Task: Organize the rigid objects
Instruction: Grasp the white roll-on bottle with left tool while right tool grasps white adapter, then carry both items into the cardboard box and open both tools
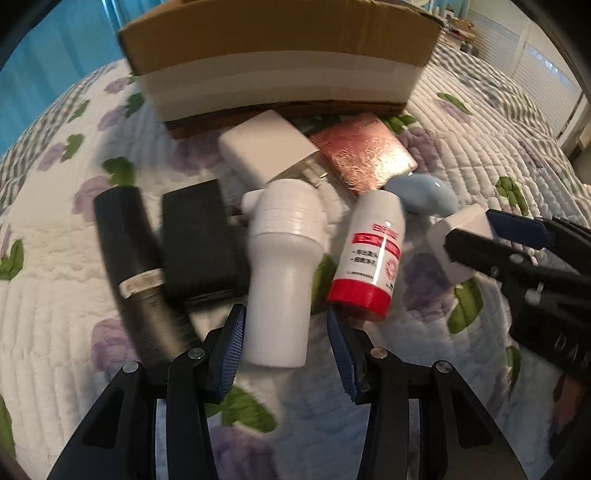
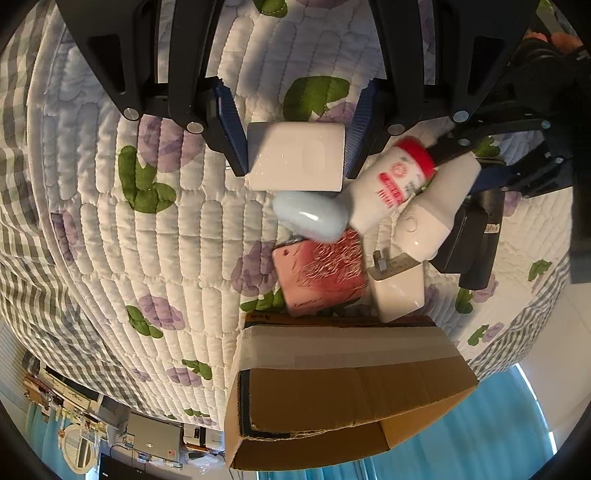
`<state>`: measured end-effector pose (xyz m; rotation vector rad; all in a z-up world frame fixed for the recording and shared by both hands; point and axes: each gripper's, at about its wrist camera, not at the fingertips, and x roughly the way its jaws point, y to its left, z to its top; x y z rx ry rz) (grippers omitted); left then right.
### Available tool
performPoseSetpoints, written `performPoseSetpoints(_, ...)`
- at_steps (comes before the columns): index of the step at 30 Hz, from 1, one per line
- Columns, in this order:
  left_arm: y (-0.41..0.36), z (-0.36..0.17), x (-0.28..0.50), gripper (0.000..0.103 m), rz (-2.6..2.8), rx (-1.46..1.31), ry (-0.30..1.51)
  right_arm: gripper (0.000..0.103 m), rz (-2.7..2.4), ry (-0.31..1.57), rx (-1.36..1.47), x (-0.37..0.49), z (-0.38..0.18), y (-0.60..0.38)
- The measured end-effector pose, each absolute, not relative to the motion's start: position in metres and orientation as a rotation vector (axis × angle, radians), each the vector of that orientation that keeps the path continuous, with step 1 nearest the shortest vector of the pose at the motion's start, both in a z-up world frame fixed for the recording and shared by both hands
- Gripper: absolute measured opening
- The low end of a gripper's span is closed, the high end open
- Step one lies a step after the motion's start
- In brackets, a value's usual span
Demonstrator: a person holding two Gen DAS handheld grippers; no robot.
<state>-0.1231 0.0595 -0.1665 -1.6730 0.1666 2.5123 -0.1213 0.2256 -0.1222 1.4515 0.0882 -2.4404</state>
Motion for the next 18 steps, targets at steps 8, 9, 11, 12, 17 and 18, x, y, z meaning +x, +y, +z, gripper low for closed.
performPoseSetpoints(8, 0.075, -0.163, -0.131, 0.038, 2.490, -1.584, 0.163, 0.052, -2.441, 0.089, 1.468, -0.121, -0.126, 0.225)
performPoseSetpoints(9, 0.074, -0.160, -0.127, 0.037, 2.505, -1.564, 0.168, 0.052, -2.442, 0.083, 1.471, -0.120, -0.126, 0.226)
performPoseSetpoints(11, 0.067, -0.151, -0.121, 0.034, 2.534, -1.524, 0.147, 0.052, -2.448, 0.078, 1.467, -0.118, -0.123, 0.228)
performPoseSetpoints(12, 0.065, -0.146, -0.117, 0.033, 2.543, -1.507, 0.129, 0.052, -2.452, 0.080, 1.461, -0.116, -0.122, 0.228)
performPoseSetpoints(17, 0.052, -0.125, -0.102, 0.033, 2.571, -1.428, 0.089, 0.052, -2.477, 0.126, 1.405, -0.106, -0.105, 0.223)
performPoseSetpoints(18, 0.050, -0.120, -0.098, 0.033, 2.580, -1.411, 0.096, 0.052, -2.480, 0.132, 1.395, -0.104, -0.102, 0.222)
